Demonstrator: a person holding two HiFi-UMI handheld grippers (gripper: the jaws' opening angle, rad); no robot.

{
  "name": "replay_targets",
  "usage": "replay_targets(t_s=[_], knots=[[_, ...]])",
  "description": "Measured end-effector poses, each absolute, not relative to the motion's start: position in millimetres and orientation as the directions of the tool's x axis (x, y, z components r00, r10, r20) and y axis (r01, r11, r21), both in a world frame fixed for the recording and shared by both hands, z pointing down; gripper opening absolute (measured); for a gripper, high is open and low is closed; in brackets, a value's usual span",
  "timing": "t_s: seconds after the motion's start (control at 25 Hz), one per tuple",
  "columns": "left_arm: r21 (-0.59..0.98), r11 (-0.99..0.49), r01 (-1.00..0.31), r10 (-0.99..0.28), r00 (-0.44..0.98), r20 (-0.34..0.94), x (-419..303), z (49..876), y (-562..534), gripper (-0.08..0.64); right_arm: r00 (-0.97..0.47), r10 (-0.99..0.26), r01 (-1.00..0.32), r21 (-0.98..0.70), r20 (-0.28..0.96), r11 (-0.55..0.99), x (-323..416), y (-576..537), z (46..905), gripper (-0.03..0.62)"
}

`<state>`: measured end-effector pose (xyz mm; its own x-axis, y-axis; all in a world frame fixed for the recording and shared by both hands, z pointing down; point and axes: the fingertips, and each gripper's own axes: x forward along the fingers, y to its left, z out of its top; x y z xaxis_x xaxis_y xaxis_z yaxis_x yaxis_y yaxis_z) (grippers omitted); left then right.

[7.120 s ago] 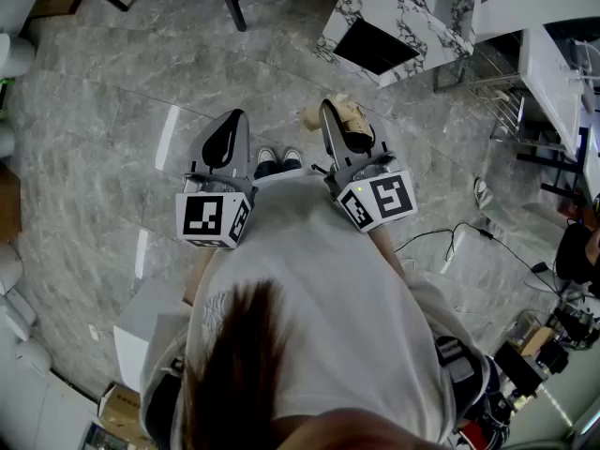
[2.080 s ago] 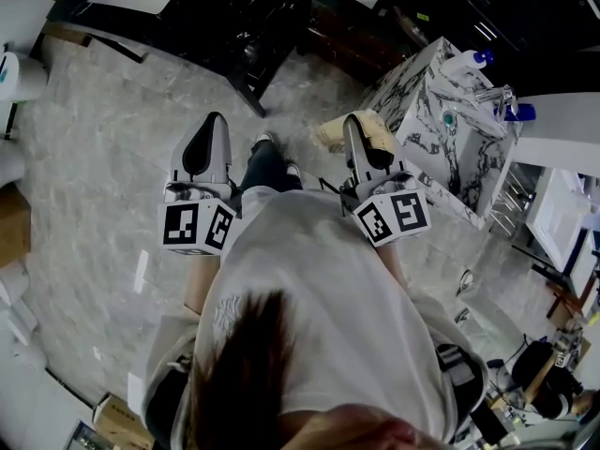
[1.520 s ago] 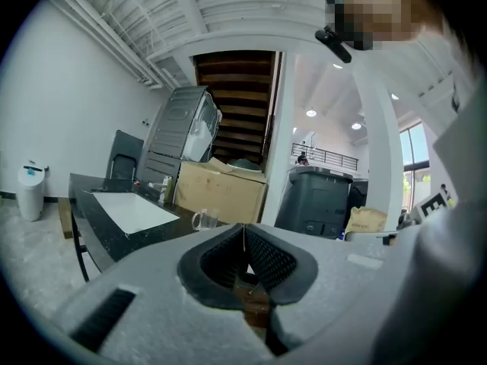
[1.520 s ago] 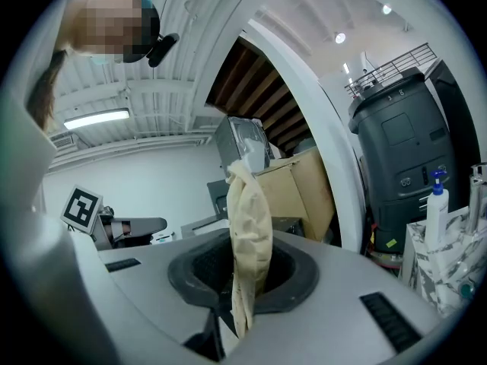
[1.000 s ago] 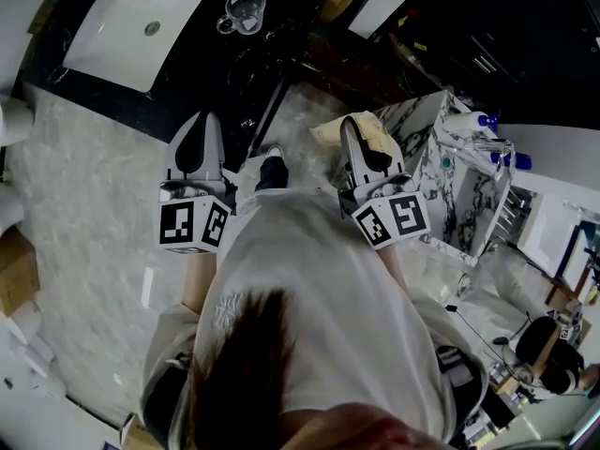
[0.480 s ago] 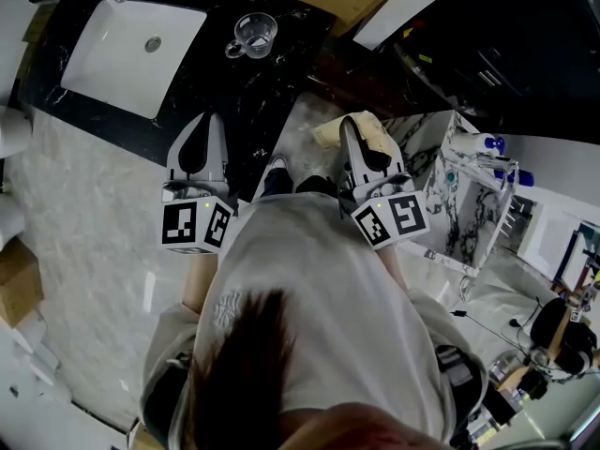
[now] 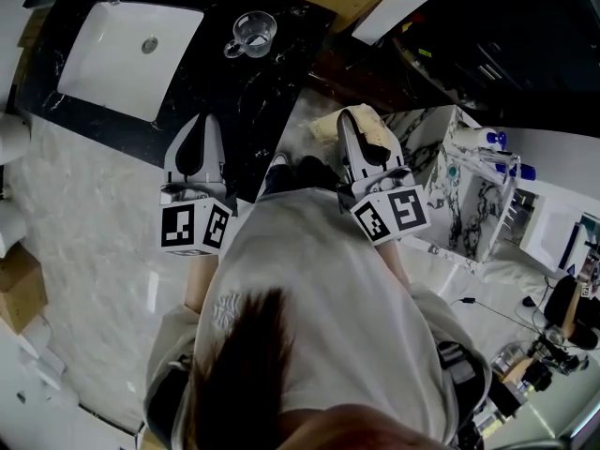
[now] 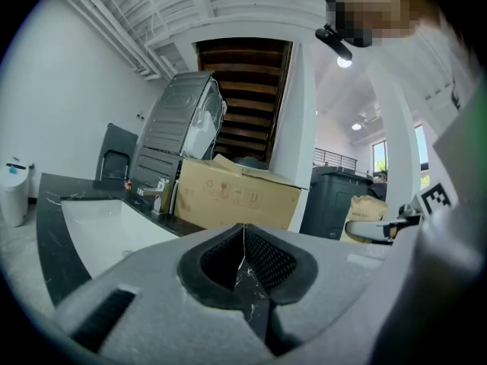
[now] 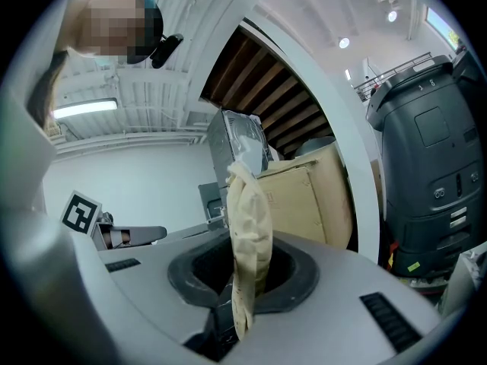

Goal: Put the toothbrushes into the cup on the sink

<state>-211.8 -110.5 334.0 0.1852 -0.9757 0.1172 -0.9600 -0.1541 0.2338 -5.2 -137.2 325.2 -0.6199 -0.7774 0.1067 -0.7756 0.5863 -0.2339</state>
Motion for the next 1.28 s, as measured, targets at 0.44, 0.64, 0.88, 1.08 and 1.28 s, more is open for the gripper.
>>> replay_targets(t_s=[0.44, 0.64, 0.88, 1.08, 1.28], knots=[[0.238, -0.144, -0.961, -0.977, 0.176, 0.122, -196, 329, -114, 0.017, -0.637, -0.765, -0.761, -0.244, 0.099, 0.602, 5, -142, 324, 0.052], [0.237, -0.138, -0.962, -0.979, 0.168, 0.116, -181, 325, -121, 0.017, -0.634, -0.768, -0.762, -0.243, 0.095, 0.600, 23, -150, 320, 0.052], [0.232, -0.140, -0.963, -0.981, 0.167, 0.100, -162, 314, -132, 0.017, -0.620, -0.780, -0.772, -0.239, 0.081, 0.589, 48, -163, 312, 0.052], [0.221, -0.132, -0.966, -0.983, 0.157, 0.097, -156, 311, -137, 0.017, -0.613, -0.787, -0.776, -0.244, 0.070, 0.582, 61, -170, 311, 0.052], [0.214, -0.119, -0.969, -0.986, 0.142, 0.091, -154, 308, -140, 0.017, -0.616, -0.785, -0.772, -0.246, 0.061, 0.587, 65, -176, 310, 0.052]])
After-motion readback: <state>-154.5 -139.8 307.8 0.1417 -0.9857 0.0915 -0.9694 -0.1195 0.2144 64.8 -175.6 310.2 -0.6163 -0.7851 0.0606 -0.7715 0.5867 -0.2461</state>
